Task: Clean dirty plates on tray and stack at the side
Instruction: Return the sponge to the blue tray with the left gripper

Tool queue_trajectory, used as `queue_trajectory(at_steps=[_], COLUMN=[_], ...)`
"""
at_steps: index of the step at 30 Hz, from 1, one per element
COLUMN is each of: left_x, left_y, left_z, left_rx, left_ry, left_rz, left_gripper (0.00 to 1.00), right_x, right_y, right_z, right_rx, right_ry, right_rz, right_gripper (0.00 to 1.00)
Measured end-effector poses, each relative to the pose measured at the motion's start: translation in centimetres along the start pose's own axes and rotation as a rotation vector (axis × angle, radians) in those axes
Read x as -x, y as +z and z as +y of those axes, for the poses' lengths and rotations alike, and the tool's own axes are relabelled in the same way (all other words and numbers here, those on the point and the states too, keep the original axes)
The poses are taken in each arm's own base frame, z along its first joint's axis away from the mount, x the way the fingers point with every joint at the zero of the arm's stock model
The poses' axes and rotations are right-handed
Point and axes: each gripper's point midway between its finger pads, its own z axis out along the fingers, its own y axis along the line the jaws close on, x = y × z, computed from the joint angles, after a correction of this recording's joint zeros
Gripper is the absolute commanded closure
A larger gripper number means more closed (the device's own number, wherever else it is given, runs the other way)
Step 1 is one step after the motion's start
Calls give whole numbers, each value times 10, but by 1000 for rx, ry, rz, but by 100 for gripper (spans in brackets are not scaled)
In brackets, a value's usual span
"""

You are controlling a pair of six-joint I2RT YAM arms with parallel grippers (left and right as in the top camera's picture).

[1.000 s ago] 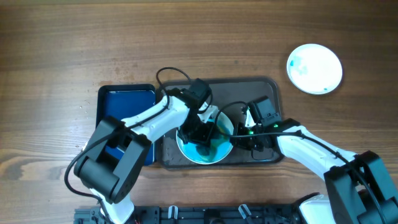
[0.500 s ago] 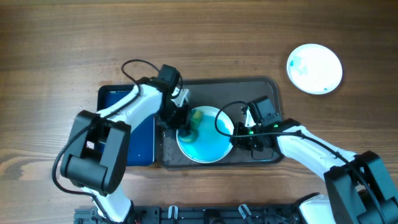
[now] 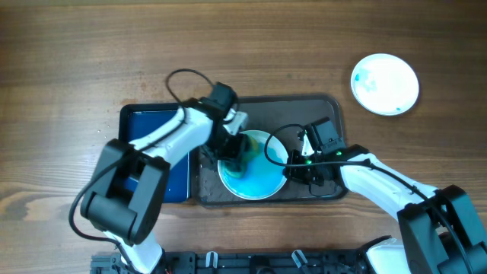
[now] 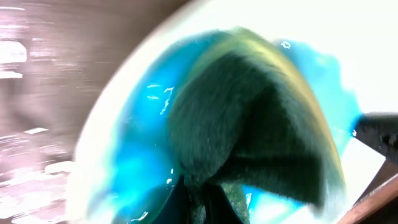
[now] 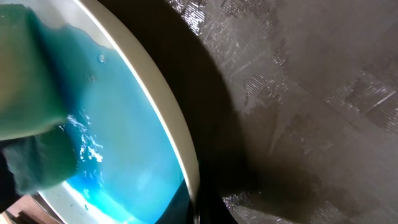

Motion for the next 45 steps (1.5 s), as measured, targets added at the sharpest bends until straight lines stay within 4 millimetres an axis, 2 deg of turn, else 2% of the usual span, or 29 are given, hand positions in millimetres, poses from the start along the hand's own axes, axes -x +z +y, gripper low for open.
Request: queue_trajectory(at_steps=[5, 13, 15, 18, 21, 23, 26, 29, 33, 35, 38, 42, 45], left_x=[-7, -2, 11, 39, 53, 60, 59, 47, 33, 26, 19, 10, 3], left_y=[15, 14, 9, -15, -35, -49, -61, -70, -85, -98, -129, -158, -169], left_z=[-42, -58, -65, -78, -78, -68, -41, -6, 30, 44, 69, 128, 169], left_rx=[-16, -68, -109, -160, -115, -18, 128, 264, 387, 434, 464, 476, 464], left_ry=[137, 124, 110, 94, 64, 34, -38, -138, -236, -285, -398, -604, -736], left_rz=[5, 3, -19, -80, -104, -119, -118, -86, -58, -59, -109, -149, -186], left_gripper=[96, 96, 96, 96, 96, 96, 96, 96, 96, 96, 96, 96, 96], right_x=[0, 0, 0, 0, 0, 0, 0, 0, 0, 0, 0, 0, 0], right_y=[0, -1, -1, -1, -1, -1, -1, -1, -1, -1, -1, -1, -1], right_z=[0, -1, 0, 0, 0, 0, 0, 0, 0, 0, 0, 0, 0], right_rx=[-1, -2, -1, 0, -1, -1, 0, 0, 0, 0, 0, -1, -1], right_ry=[0, 3, 2, 2, 2, 1, 1, 1, 1, 1, 1, 1, 1], right_rz=[1, 1, 0, -2, -1, -1, 0, 0, 0, 0, 0, 0, 0], right_gripper=[96, 96, 96, 96, 96, 96, 96, 96, 96, 96, 96, 96, 96])
